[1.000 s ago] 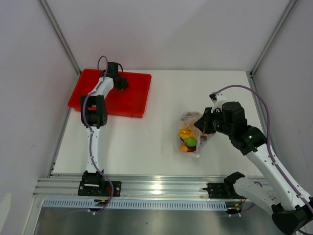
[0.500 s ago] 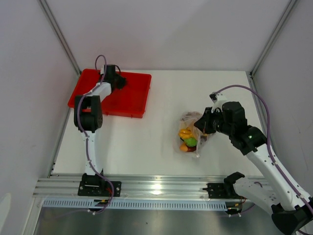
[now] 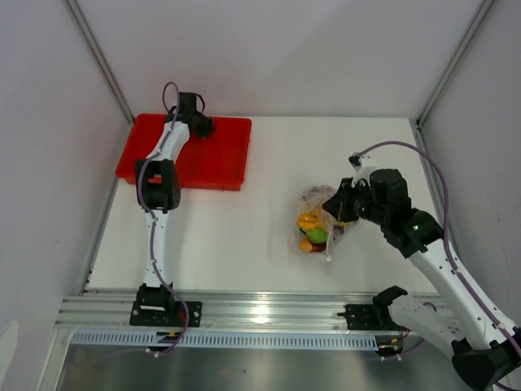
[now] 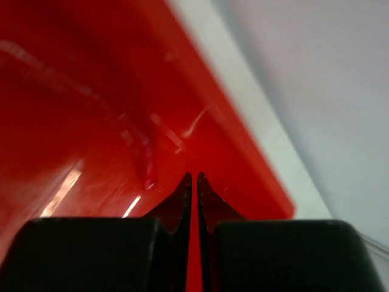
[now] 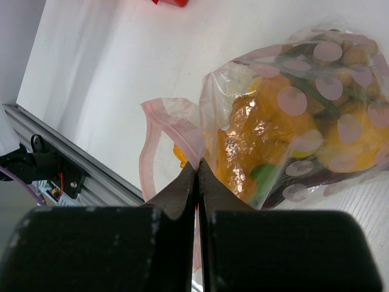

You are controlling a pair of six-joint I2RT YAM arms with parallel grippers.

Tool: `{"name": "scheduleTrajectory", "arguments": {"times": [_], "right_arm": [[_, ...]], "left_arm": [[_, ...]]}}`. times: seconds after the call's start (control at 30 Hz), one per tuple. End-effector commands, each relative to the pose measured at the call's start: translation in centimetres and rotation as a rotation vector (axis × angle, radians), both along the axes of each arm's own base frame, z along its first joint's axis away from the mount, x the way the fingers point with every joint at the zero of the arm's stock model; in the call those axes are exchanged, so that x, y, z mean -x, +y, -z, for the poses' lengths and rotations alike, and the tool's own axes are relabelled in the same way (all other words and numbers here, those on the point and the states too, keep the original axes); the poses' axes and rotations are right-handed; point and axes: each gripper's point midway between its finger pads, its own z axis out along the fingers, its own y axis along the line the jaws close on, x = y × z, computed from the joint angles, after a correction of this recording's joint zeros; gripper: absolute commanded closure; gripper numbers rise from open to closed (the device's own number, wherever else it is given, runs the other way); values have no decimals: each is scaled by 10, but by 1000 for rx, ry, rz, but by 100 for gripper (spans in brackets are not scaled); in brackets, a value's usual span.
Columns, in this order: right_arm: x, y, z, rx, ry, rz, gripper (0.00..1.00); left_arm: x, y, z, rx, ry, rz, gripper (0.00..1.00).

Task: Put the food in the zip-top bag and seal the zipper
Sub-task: Pick up the fake vegetable from the bin.

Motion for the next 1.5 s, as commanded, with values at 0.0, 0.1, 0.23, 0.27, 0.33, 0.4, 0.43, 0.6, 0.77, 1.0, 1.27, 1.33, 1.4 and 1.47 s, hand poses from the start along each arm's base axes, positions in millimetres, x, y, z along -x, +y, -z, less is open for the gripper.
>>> {"name": "scheduleTrajectory", "arguments": {"times": [0.0,0.1,0.23,0.27,0.33,0.4,0.43,0.6,0.77,1.0,1.27,1.33,1.4,1.47], "right_arm": [[-6,4,-14,-45,-56,-3,100],[-5,3,-15,-51,-63,-3,100],[-3,1,-16,-50,-71,-1,100],[-3,1,-16,-49,-71,-1,100],[-1,0,-18,-55,-80,-3,100],[-1,0,-19,-56,-83,-6,100],[0,0,-19,-58,-82,-5,100],[2,0,-17,-61,-76,-11,100],[5,1,-21,-79,-75,-20,100],[13,5,-30,-112,-59,-43,100],[23,2,-40,-125,-65,-50,100],[25,1,-41,-125,-71,-48,100],[27,0,-43,-128,-74,-45,100],[29,-1,-45,-137,-75,-46,100]], "left_arm": [[21,-5,15,-73,103,27,93],[24,-8,14,-131,99,71,94],[29,-10,16,-150,109,100,94],[29,-8,16,-154,112,99,94],[33,-6,17,-166,129,96,94],[37,-4,12,-178,132,105,99],[36,-3,11,-187,114,113,100],[50,1,-9,-250,-14,166,99],[64,18,-40,-354,-49,167,99],[103,25,-17,-348,165,219,99],[176,19,18,-298,279,282,99],[189,21,21,-300,269,275,99],[194,23,20,-308,270,270,99],[206,24,26,-308,298,281,100]]}}
